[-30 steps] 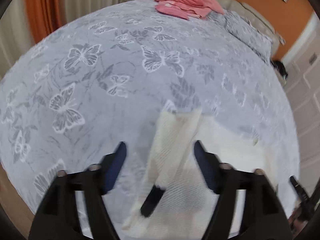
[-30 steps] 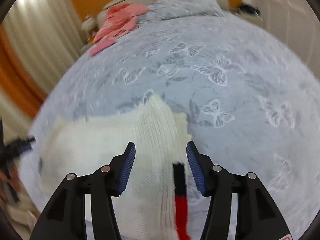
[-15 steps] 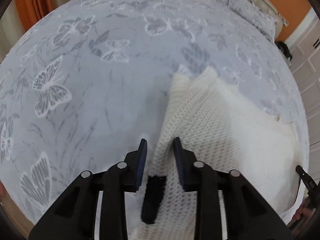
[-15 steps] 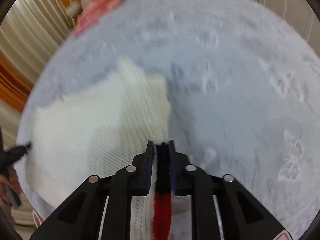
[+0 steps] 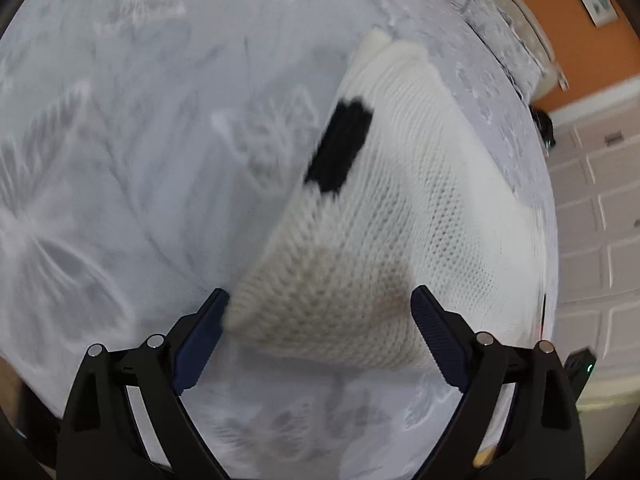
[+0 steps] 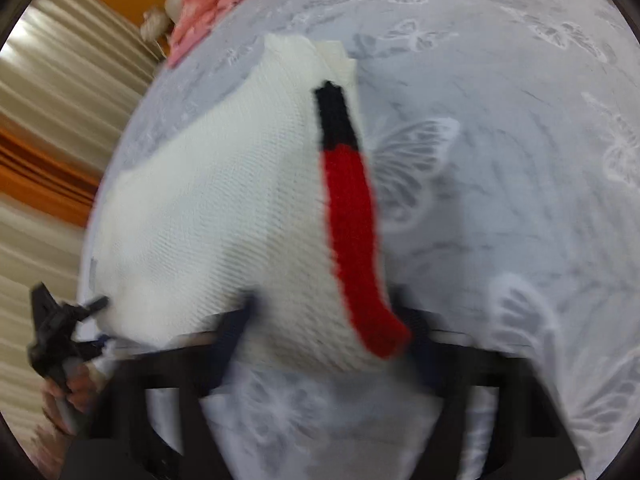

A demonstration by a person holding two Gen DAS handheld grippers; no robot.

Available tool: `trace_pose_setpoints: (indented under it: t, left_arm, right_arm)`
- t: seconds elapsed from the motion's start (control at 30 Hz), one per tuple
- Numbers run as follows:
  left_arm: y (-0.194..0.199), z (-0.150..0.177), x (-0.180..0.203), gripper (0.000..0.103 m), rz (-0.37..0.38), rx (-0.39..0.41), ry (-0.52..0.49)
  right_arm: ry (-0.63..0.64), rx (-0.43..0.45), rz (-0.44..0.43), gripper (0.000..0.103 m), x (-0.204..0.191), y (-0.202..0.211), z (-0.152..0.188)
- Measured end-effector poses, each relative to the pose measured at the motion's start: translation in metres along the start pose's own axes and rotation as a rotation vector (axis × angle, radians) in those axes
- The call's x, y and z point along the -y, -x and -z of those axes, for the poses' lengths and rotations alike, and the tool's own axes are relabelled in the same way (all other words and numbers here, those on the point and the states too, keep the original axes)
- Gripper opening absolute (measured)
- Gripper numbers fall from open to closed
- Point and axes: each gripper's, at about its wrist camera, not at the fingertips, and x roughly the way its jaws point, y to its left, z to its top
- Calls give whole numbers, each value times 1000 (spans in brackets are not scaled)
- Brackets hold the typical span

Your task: Fold small clothes

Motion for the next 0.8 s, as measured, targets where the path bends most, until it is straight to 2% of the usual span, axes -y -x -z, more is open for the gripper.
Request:
trace_pose_setpoints:
  t: [0.03, 0.07, 0.1, 0.13, 0.17, 0.3, 0.4, 0.43, 0.5, 0.57, 0.6, 0.63, 0.7, 0.73, 0.77, 0.8]
  left_arm:
    - [0, 1, 6, 73, -21, 28, -18]
    - [-1, -1, 11, 35, -24, 27, -34]
    - [-2, -4, 12, 23, -14, 1, -27]
    - [4, -8, 9, 18, 39, -31, 33]
    - [13, -9, 8, 17, 58, -28, 55]
    - [64, -2, 11, 16, 65, -14, 3]
    - [83, 26, -3, 16, 74, -102, 26]
    - [82, 35, -8, 16, 61, -127, 29]
    - [68, 60, -15, 20, 0, -176, -1]
    - [57, 71, -13, 25, -107, -195, -40]
    - [59, 73, -12, 25, -145, -180, -45]
    - [66, 71, -9, 29, -133, -156, -44]
    - [90, 58, 5, 46, -106, -65, -62]
    - [104, 46, 19, 59, -116, 14, -92]
    - [111, 36, 30, 64, -119, 63, -125]
    - [112, 28, 38, 65, -117, 85, -149]
  right_arm:
    - [-56, -12, -26, 19, 2, 0, -3]
    - [-71, 5, -38, 18, 1, 5, -4]
    - [-33, 43, -39, 17, -6, 19, -5]
    - [4, 66, -24, 16, -13, 32, -6]
    - [30, 84, -19, 16, -17, 46, -4]
    - [62, 91, -15, 15, -13, 96, 26]
    - [51, 37, 29, 16, 4, 103, 58]
    - [49, 14, 45, 20, 10, 100, 68]
    - [62, -56, 131, 26, 21, 79, 84]
    - [69, -59, 222, 31, 28, 81, 87]
    - [66, -29, 214, 31, 26, 89, 85]
    - [73, 22, 216, 40, 20, 102, 79]
    - [148, 118, 240, 53, -2, 121, 56]
    - [186, 142, 242, 54, -12, 122, 45]
    - [218, 154, 242, 54, -21, 119, 31]
    - [244, 159, 234, 55, -31, 110, 12]
